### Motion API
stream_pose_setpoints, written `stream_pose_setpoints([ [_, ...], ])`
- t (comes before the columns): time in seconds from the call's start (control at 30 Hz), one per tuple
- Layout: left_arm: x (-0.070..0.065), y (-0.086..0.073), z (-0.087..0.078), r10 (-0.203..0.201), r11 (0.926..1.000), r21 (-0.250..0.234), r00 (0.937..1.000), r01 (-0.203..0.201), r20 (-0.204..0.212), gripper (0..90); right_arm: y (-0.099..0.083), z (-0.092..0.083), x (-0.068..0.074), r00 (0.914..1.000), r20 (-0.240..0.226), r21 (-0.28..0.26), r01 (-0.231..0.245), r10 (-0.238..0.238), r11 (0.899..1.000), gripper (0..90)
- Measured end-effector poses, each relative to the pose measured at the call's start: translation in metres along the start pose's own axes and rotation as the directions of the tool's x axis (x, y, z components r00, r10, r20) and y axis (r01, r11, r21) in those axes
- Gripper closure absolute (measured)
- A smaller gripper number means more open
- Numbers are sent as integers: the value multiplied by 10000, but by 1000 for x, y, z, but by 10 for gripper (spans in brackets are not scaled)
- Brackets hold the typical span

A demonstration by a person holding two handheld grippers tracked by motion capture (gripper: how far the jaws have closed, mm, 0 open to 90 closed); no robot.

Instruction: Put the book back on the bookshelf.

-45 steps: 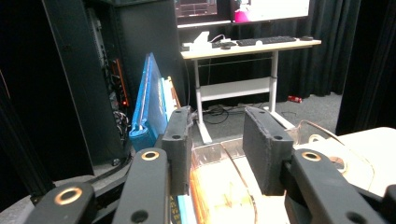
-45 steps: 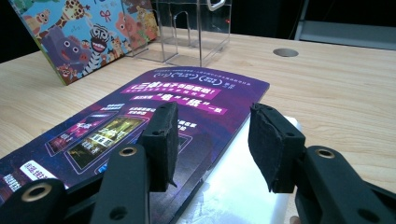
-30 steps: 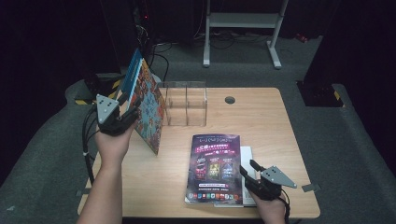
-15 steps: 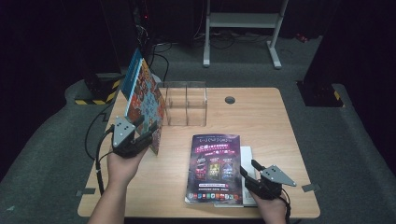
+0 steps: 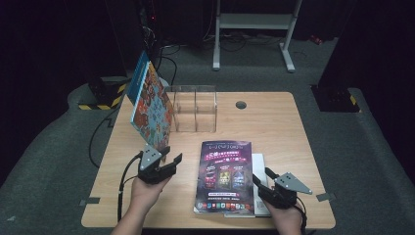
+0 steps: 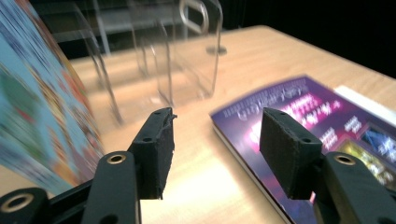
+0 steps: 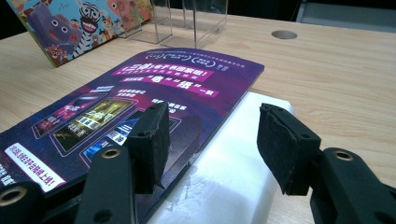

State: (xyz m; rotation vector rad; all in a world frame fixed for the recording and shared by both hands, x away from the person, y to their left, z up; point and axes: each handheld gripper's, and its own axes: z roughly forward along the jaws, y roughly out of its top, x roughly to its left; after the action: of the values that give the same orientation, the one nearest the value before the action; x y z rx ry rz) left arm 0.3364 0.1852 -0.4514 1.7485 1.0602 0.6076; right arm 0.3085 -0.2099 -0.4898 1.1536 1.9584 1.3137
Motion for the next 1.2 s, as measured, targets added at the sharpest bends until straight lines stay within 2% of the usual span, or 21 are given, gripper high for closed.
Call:
stream_pose_setpoints([
  [0.1, -9, -14, 9, 99, 9990, 428, 9999, -103, 104, 423, -1, 0, 0, 10000, 20, 59, 41, -42, 10000, 430],
  [0.2, -17, -26, 19, 30, 9954, 958, 9991, -70, 416, 395, -2, 0, 0, 9999, 72, 152, 110, -111, 9998, 424],
  [0.23, -20, -29, 22, 125, 9938, 1098, 9988, -175, 464, 394, -2, 0, 0, 9997, 91, 164, 206, -207, 9997, 422],
  [0.33, -26, -38, 29, 371, 9880, 1493, 9990, -404, 247, 406, -3, 0, 1, 9995, 142, 164, 280, -282, 9995, 408],
  [0.4, -27, -43, 31, 624, 9825, 1762, 9980, -607, -45, 429, -3, -1, 1, 9995, 175, 233, 260, -264, 9994, 403],
  [0.47, -28, -47, 33, 628, 9782, 1985, 9980, -602, -71, 460, -4, -1, 2, 9995, 186, 247, 236, -241, 9994, 401],
  [0.53, -31, -51, 35, 899, 9713, 2223, 9958, -842, -158, 472, -4, -2, 3, 9995, 177, 271, 265, -270, 9993, 401],
  [0.67, -35, -57, 41, 1188, 9572, 2680, 9927, -1090, -207, 468, -4, -3, 4, 9996, 143, 330, 219, -223, 9992, 399],
  [0.77, -37, -59, 44, 1206, 9505, 2889, 9927, -1148, -23, 459, -4, -3, 4, 9997, 110, 351, 217, -221, 9991, 396],
  [0.83, -41, -60, 46, 1431, 9439, 3003, 9897, -1378, 44, 458, -4, -2, 4, 9998, 95, 384, 197, -201, 9991, 392],
  [0.9, -44, -60, 47, 1455, 9415, 3054, 9893, -1425, 133, 463, -4, -2, 4, 9998, 109, 413, 189, -194, 9990, 387],
  [1.07, -44, -58, 50, 1225, 9434, 3076, 9922, -1236, 230, 464, -5, -1, 4, 9997, 151, 480, 206, -213, 9986, 382],
  [1.2, -47, -58, 51, 1273, 9426, 3069, 9913, -1315, 339, 473, -5, 0, 5, 9999, 94, 565, 130, -136, 9983, 377],
])
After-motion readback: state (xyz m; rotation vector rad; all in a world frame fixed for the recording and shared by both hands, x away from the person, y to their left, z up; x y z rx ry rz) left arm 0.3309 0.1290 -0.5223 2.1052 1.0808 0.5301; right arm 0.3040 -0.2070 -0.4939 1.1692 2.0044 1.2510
